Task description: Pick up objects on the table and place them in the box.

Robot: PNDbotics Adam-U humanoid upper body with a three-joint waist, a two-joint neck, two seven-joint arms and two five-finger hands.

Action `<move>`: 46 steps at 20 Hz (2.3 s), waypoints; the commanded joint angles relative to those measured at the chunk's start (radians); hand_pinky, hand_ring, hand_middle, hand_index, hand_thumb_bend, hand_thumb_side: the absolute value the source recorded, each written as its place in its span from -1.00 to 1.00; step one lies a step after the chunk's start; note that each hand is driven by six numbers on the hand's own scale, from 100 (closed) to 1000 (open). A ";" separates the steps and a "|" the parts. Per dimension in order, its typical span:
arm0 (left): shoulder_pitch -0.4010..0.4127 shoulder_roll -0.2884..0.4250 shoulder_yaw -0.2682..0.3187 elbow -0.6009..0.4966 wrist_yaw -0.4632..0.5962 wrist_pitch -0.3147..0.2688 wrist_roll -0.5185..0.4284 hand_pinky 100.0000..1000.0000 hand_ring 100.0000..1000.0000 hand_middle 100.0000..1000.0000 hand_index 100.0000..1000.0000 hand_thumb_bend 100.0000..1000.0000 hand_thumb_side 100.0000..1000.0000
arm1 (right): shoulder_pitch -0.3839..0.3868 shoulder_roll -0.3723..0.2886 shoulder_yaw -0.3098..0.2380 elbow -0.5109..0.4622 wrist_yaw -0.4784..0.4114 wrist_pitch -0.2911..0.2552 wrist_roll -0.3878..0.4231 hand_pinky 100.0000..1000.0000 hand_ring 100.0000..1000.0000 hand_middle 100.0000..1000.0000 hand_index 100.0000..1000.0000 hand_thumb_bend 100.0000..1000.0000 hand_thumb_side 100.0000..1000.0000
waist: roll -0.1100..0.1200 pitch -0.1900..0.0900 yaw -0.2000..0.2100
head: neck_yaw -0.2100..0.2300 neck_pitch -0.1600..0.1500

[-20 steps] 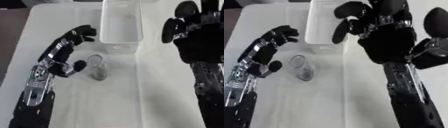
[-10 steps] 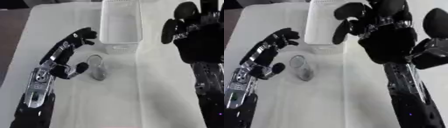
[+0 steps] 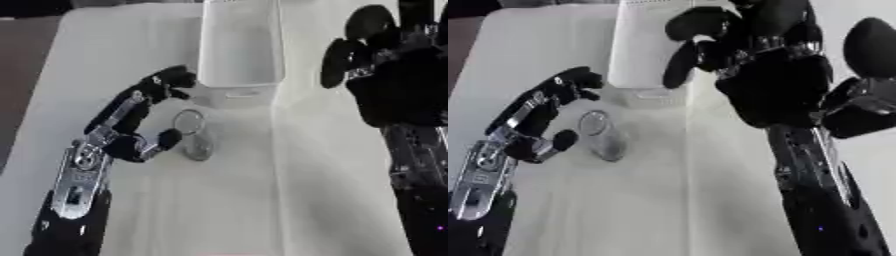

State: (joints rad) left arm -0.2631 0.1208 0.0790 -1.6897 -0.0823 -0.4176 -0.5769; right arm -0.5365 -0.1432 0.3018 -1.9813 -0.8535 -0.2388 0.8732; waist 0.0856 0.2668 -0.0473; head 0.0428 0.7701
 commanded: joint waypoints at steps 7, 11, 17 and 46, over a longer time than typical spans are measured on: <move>0.007 0.005 -0.001 -0.006 -0.010 -0.002 0.004 0.43 0.68 0.61 0.91 -0.45 0.28 | -0.013 -0.011 0.005 -0.019 0.002 -0.032 0.034 0.36 0.68 0.74 0.58 -1.00 0.74 | 0.002 -0.009 -0.001 | -0.010 0.000; 0.011 0.006 -0.002 -0.009 -0.012 -0.004 0.000 0.43 0.68 0.60 0.91 -0.46 0.30 | -0.013 -0.012 0.006 -0.019 0.002 -0.030 0.034 0.37 0.68 0.74 0.58 -1.00 0.74 | 0.004 -0.008 -0.002 | -0.011 0.000; 0.018 0.011 -0.004 -0.020 -0.020 -0.009 -0.017 0.45 0.66 0.61 0.91 -0.40 0.22 | -0.012 -0.012 0.006 -0.019 0.002 -0.027 0.034 0.37 0.68 0.74 0.58 -1.00 0.74 | 0.006 -0.008 -0.002 | -0.012 0.000; 0.017 -0.019 -0.080 0.139 -0.030 -0.009 -0.041 0.32 0.56 0.51 0.84 -0.47 0.55 | -0.015 -0.004 0.007 -0.019 0.005 -0.013 0.034 0.37 0.69 0.74 0.58 -1.00 0.74 | 0.008 -0.004 -0.022 | -0.007 0.000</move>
State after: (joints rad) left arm -0.2380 0.1024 0.0047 -1.5541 -0.1168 -0.4307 -0.6176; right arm -0.5365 -0.1434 0.3076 -1.9813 -0.8521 -0.2298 0.8822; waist 0.0965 0.2741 -0.0681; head 0.0355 0.7701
